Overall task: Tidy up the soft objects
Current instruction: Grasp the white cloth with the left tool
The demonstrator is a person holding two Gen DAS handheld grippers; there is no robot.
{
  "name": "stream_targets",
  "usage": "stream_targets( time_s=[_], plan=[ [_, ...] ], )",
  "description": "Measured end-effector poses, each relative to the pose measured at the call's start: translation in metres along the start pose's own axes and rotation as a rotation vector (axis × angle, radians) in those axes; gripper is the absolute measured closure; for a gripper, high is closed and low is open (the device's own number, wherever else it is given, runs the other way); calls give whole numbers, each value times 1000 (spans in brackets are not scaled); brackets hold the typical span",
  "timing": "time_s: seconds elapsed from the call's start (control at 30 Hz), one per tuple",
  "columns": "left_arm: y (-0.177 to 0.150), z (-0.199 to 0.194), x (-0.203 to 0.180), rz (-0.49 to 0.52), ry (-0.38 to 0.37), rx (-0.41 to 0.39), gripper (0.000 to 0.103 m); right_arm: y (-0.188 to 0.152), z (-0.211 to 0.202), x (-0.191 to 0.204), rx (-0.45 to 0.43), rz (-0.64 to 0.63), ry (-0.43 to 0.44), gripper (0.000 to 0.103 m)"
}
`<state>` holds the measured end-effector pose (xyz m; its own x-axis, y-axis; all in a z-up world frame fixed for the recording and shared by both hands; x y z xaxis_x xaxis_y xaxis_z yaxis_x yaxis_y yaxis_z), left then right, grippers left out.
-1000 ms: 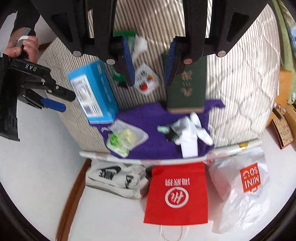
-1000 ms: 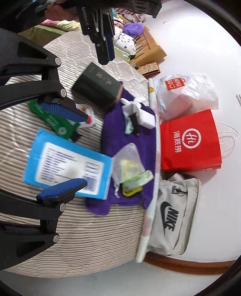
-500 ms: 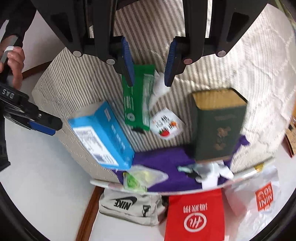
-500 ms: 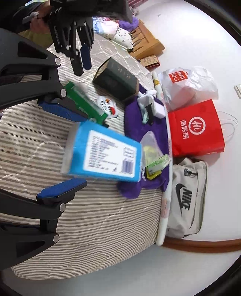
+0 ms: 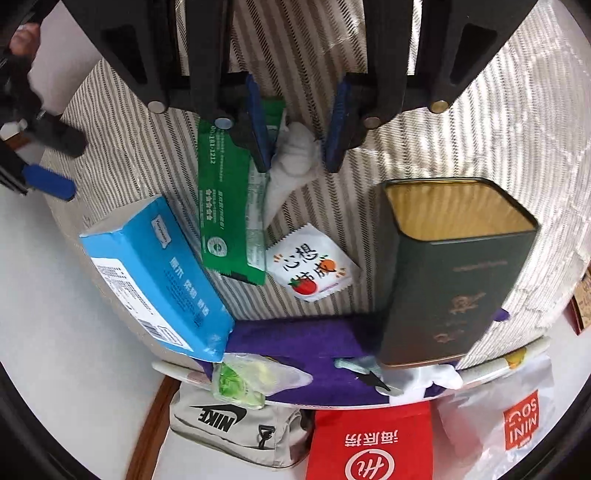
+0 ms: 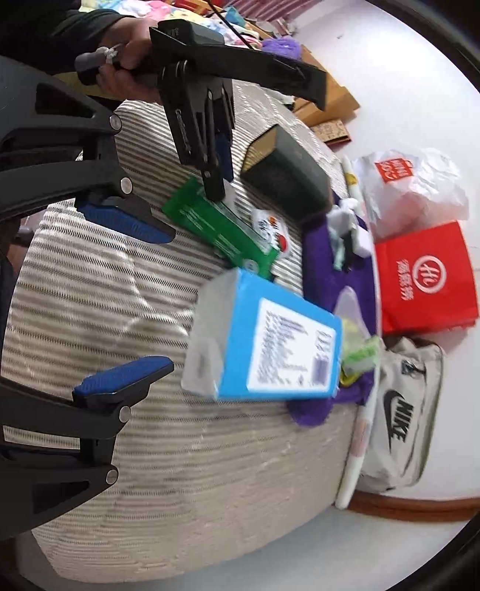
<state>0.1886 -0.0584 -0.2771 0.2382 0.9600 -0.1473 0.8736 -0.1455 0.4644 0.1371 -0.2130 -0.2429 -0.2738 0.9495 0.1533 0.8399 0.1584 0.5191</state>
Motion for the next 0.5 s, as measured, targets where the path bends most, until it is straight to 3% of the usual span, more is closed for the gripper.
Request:
stream_targets(
  time_s=[0.2, 0.33, 0.5],
  plan=[
    [-6, -19, -2, 17, -83, -10, 84, -2, 6, 16, 22, -29, 17, 40],
    [-13, -36, 10, 29, -23, -18, 84, 1, 11, 30, 32, -28, 64, 40],
    [-30, -38, 23, -3, -69, 31, 82, 5, 28, 56, 62, -46, 105, 40]
  ],
)
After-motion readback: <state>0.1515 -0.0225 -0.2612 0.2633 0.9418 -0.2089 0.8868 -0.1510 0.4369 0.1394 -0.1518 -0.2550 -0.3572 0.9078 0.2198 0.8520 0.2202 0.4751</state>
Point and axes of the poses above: each gripper's, at about its wrist camera, not at the fingertips, and z roughly the way its jaws point, x to its left, y to its top, the point moved 8 cm from there along z, roughly the way its jaws point, and after that the axes turned 5 degrees about x, right-handed, at the moved point
